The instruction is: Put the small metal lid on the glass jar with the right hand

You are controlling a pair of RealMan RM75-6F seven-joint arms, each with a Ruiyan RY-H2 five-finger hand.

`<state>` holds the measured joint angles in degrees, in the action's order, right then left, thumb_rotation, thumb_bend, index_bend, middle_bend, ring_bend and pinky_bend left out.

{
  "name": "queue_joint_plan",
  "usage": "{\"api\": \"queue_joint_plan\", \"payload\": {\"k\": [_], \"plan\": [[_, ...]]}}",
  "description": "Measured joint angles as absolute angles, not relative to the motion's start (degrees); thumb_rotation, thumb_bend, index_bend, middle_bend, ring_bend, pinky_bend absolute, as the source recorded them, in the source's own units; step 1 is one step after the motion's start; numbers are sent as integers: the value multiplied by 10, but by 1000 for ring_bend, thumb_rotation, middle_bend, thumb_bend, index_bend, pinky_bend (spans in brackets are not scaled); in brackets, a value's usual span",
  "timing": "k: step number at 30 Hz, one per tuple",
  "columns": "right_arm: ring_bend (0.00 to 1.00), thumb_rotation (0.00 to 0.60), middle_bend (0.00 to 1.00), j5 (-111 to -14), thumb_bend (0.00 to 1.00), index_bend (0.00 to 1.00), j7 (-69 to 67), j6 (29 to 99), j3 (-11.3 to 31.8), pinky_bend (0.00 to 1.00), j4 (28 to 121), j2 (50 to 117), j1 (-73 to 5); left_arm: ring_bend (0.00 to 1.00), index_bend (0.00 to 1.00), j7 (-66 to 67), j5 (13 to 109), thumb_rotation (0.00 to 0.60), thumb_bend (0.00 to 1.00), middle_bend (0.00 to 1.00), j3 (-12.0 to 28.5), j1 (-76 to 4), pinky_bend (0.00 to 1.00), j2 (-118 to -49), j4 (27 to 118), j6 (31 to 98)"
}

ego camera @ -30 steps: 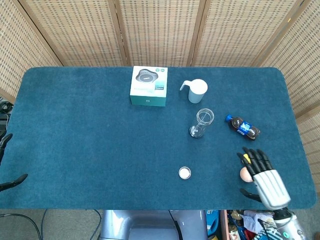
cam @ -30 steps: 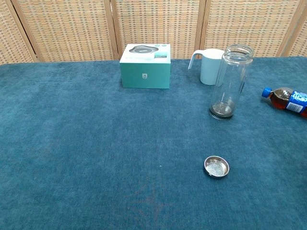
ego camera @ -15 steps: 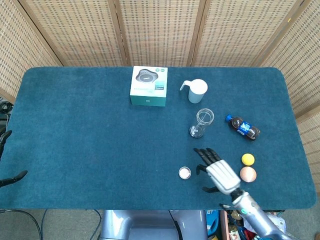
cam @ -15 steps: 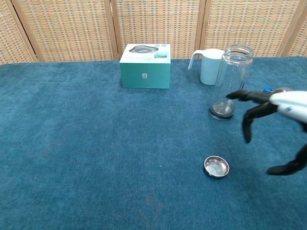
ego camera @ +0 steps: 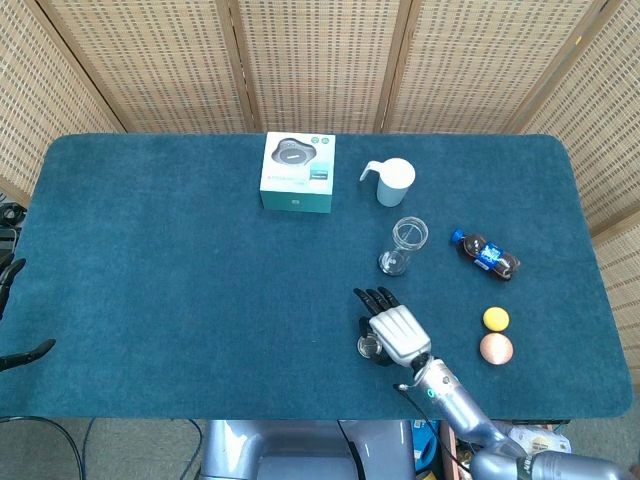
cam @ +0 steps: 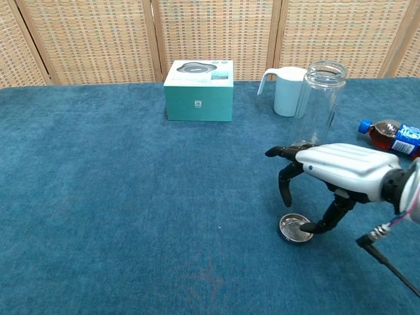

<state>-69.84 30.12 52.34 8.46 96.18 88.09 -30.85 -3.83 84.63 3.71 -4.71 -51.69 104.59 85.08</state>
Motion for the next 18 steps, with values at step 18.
{"api": "queue_joint_plan", "payload": {"k": [18], "plan": [[0, 600, 0, -634, 484, 524, 328, 529, 68, 0, 937, 909, -341, 0, 0, -35, 840, 600, 78, 0, 38, -51, 0, -518, 1047, 845]]}}
